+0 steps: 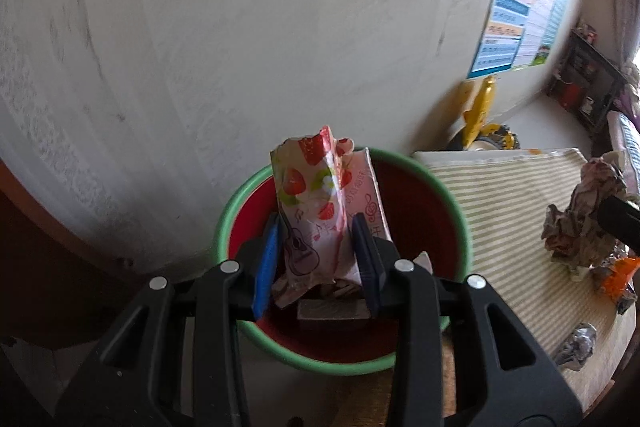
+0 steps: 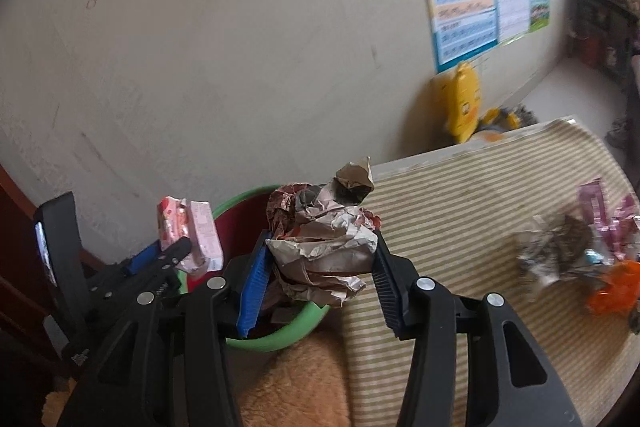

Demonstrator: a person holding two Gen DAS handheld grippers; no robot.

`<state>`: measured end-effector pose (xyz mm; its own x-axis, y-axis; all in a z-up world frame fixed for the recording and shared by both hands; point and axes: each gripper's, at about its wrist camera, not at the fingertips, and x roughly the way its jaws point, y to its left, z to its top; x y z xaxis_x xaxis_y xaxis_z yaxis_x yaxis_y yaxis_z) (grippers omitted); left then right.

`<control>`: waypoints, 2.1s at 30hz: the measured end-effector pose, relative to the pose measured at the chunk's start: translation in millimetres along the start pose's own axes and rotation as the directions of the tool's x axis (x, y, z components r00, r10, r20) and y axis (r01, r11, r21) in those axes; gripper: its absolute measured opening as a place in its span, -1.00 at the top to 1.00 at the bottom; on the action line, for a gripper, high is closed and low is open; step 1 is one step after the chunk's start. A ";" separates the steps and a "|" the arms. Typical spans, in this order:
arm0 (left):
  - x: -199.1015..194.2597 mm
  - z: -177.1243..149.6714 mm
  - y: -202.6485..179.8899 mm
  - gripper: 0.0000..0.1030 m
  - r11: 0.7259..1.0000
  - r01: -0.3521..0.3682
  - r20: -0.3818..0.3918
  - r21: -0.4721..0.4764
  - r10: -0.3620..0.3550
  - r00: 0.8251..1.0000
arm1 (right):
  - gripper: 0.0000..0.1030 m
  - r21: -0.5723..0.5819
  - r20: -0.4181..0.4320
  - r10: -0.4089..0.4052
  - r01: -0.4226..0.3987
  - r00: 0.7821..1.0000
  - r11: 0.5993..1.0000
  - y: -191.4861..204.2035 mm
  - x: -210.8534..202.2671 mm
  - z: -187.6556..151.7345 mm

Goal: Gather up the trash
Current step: 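Carry both items over the red bucket and open both grippers to drop them, then move both tools back to the table trash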

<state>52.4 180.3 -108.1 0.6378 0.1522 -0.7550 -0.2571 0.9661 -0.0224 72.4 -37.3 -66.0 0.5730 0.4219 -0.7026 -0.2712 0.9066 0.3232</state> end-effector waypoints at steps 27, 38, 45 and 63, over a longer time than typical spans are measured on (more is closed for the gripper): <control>13.7 -6.8 10.0 -0.09 0.999 -0.002 -0.041 -0.034 0.001 0.999 | -0.30 0.014 -0.055 0.046 -0.046 0.997 0.999 7.1 19.4 -1.0; -8.4 -7.2 -31.0 -0.09 0.997 0.062 -0.019 0.046 -0.061 0.998 | -0.41 0.119 -0.127 -0.284 0.299 0.950 0.947 -110.7 -34.6 -71.0; -18.0 -18.9 -83.7 -0.09 0.977 0.173 -0.071 0.125 -0.165 0.984 | -0.41 0.345 -0.234 -0.238 0.309 0.943 0.886 -171.4 -41.4 -130.0; -14.8 -40.9 -231.5 -0.09 0.892 0.341 -0.174 0.296 -0.300 0.938 | 0.13 0.432 -0.105 -0.167 0.196 0.980 0.880 -201.4 -69.1 -154.3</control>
<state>72.8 -54.1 -118.5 0.5488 -0.1836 -0.8155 0.2031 0.9756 -0.0829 -31.9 -249.9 -180.4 0.5263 0.2612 -0.8092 0.2079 0.8832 0.4203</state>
